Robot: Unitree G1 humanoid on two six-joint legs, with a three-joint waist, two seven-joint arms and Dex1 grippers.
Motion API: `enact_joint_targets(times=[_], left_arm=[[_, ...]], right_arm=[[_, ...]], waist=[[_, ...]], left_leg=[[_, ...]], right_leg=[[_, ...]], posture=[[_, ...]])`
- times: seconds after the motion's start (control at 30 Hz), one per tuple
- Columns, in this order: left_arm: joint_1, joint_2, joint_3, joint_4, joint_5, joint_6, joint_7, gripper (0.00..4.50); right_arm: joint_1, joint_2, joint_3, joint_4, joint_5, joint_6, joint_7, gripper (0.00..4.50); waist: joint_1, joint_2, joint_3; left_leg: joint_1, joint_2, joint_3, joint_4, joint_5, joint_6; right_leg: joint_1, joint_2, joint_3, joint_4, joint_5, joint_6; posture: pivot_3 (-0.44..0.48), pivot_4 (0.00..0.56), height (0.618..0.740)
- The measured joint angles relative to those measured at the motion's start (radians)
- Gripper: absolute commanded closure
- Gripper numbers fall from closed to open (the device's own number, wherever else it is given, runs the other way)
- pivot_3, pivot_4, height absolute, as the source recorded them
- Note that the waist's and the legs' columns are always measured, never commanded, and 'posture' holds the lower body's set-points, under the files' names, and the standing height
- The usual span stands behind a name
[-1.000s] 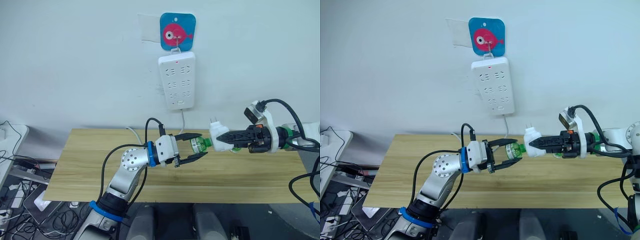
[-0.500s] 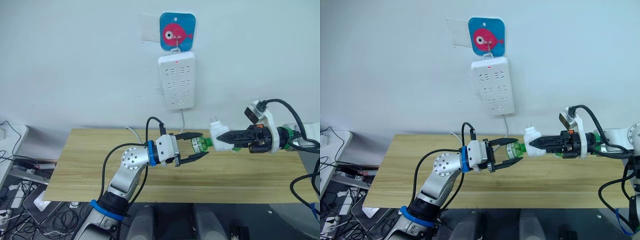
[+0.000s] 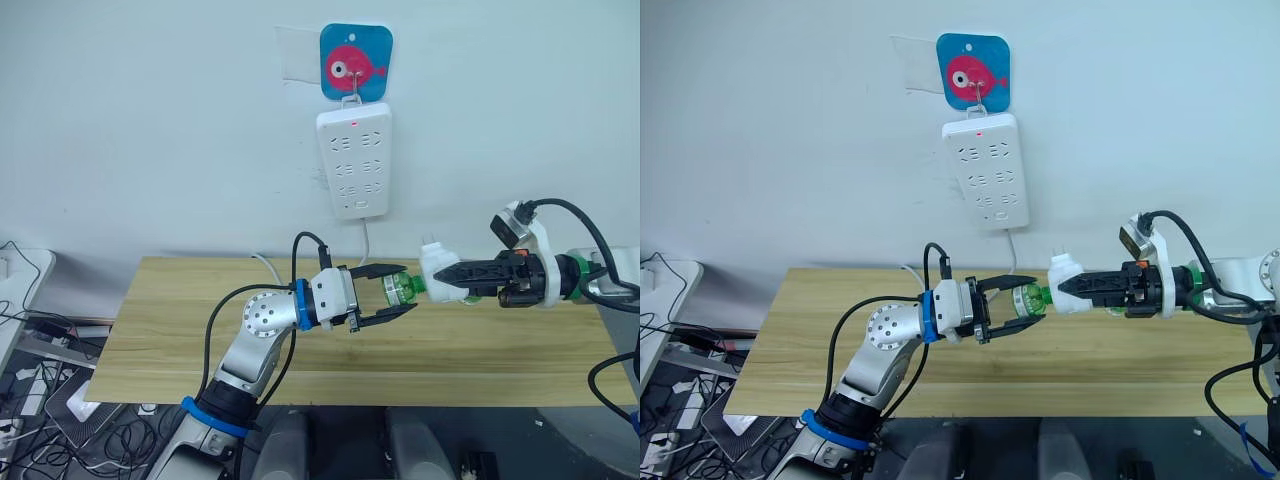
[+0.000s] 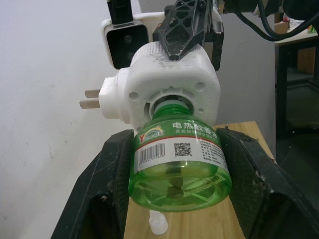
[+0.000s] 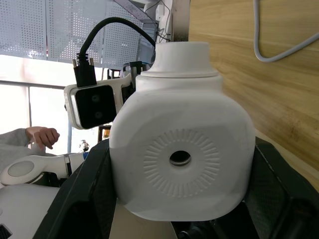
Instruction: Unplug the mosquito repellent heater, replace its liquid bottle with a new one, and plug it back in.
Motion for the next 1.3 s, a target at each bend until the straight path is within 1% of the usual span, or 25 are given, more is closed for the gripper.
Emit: enact_joint_targets(times=[0.13,0.23,0.3,0.5,0.63,0.77,0.97,1.13,1.3], left_arm=[[0.001,0.000,0.006,0.002,0.001,-0.001,0.001,2.24],[0.001,0.000,0.007,0.003,0.001,-0.001,0.000,2.24],[0.001,0.000,0.005,0.003,0.000,-0.002,-0.003,2.24],[0.001,-0.005,0.000,-0.006,-0.031,-0.003,-0.019,2.24],[0.002,-0.007,0.001,-0.009,-0.031,-0.003,-0.024,2.24],[0.002,-0.007,0.003,-0.009,-0.031,-0.004,-0.023,2.24],[0.001,-0.007,0.003,-0.008,-0.031,-0.009,-0.036,2.24],[-0.006,-0.007,0.002,0.006,-0.016,-0.023,-0.043,2.24],[-0.006,-0.008,-0.002,0.023,0.002,-0.023,-0.049,2.24]], right_arm=[[0.005,0.003,-0.003,-0.026,0.007,-0.021,-0.022,1.53],[0.021,0.008,-0.030,-0.071,-0.034,-0.030,-0.010,1.53],[0.032,0.010,-0.054,-0.116,-0.093,-0.033,0.031,1.53],[0.034,0.019,-0.083,-0.166,-0.186,-0.027,0.139,1.53],[0.032,0.032,-0.088,-0.165,-0.223,-0.016,0.165,1.53],[0.003,0.055,-0.088,-0.102,-0.223,0.026,0.165,1.53],[0.002,0.043,-0.080,-0.100,-0.196,0.039,0.157,1.53],[0.002,0.031,-0.057,-0.100,-0.158,0.038,0.107,1.53],[0.002,0.011,-0.016,-0.100,-0.089,0.020,0.010,1.53]], waist=[[0.000,0.000,0.000],[0.000,0.000,0.000],[0.000,0.000,0.000],[0.000,0.000,0.000],[0.000,0.000,0.000],[0.000,0.000,0.000],[0.000,0.000,0.000],[0.000,0.000,0.000],[0.000,0.000,0.000]], left_leg=[[-0.001,0.000,0.000,0.000,0.000,0.000],[-0.002,0.000,0.000,0.000,0.000,0.001],[-0.002,0.000,-0.001,0.000,-0.001,0.001],[-0.004,0.000,-0.001,0.000,-0.001,0.002],[-0.004,0.000,0.000,0.000,-0.001,0.002],[-0.004,0.000,0.000,0.000,-0.001,0.002],[-0.005,0.000,0.000,0.000,-0.001,0.002],[-0.006,0.000,0.000,0.001,-0.001,0.002],[-0.006,0.000,0.000,0.001,-0.001,0.002]], right_leg=[[0.000,0.000,0.000,-0.001,0.000,0.000],[0.000,0.000,0.000,-0.003,0.000,0.001],[0.000,0.000,-0.001,-0.004,0.001,0.001],[-0.001,0.000,-0.001,-0.006,0.001,0.001],[-0.001,0.000,-0.001,-0.005,0.001,0.001],[-0.001,0.000,-0.001,-0.005,0.001,0.001],[-0.003,0.000,-0.001,-0.006,0.001,0.001],[-0.003,0.000,-0.001,-0.005,0.001,0.001],[-0.003,0.000,-0.001,-0.006,0.001,0.001]], posture=[[-0.074,0.227,0.740],[-0.078,0.227,0.740],[-0.084,0.226,0.740],[-0.089,0.224,0.740],[-0.091,0.223,0.740],[-0.093,0.225,0.740],[-0.090,0.226,0.740],[-0.090,0.227,0.740],[-0.092,0.228,0.740]])
